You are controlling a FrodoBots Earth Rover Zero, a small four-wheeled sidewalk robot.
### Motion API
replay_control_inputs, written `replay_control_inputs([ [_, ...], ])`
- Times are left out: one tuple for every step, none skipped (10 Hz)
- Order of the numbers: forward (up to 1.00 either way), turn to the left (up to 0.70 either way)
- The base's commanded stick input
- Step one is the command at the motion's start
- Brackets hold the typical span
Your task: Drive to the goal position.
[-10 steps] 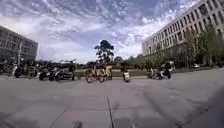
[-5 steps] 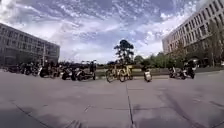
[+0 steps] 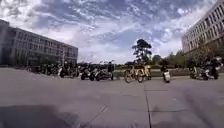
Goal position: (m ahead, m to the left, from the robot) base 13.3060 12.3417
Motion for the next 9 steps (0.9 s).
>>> replay_control_inputs([
  [0.0,0.7],
  [0.0,0.7],
  [0.0,0.7],
  [0.0,0.7],
  [0.0,0.7],
  [0.0,0.7],
  [0.0,0.7],
  [0.0,0.7],
  [0.0,0.7],
])
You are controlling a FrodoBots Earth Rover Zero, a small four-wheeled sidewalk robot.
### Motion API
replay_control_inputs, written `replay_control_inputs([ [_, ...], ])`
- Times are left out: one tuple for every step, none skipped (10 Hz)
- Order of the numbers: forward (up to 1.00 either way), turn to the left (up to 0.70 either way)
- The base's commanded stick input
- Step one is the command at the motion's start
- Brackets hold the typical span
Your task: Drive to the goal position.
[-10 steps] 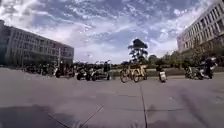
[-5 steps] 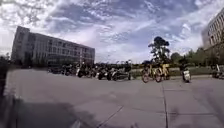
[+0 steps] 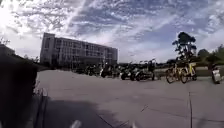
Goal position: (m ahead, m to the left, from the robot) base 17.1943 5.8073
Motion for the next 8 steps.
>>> replay_control_inputs([
  [0.0,0.7],
  [0.4,0.47],
  [0.7,0.27],
  [0.7,0.15],
  [0.7,0.03],
  [0.7,0.0],
  [0.7,0.0],
  [0.7,0.0],
])
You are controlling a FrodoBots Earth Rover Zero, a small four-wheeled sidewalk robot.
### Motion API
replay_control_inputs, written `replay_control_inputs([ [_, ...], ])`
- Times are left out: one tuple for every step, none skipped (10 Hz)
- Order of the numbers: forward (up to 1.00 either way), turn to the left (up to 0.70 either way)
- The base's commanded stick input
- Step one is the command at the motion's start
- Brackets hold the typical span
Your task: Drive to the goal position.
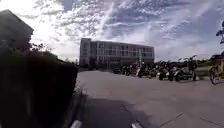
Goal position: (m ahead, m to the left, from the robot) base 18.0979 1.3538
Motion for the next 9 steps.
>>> replay_control_inputs([
  [0.7,0.0],
  [0.7,0.0],
  [0.7,0.0],
  [0.7,0.0],
  [0.7,0.0],
  [0.7,0.0],
  [0.7,0.0],
  [0.7,0.02],
  [0.7,0.18],
])
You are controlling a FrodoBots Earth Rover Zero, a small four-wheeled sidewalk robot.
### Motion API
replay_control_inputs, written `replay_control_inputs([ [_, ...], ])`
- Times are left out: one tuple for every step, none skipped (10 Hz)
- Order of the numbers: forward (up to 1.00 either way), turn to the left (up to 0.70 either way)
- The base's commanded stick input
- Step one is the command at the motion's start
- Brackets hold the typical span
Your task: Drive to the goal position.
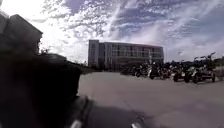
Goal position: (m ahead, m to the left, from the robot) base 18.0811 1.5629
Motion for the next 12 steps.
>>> replay_control_inputs([
  [0.7,0.3],
  [0.7,0.29],
  [0.7,0.27],
  [0.7,0.0],
  [0.7,0.0],
  [0.7,0.0],
  [0.7,0.0],
  [0.7,0.0],
  [0.7,0.0],
  [0.7,0.0],
  [0.7,0.0],
  [0.7,0.0],
])
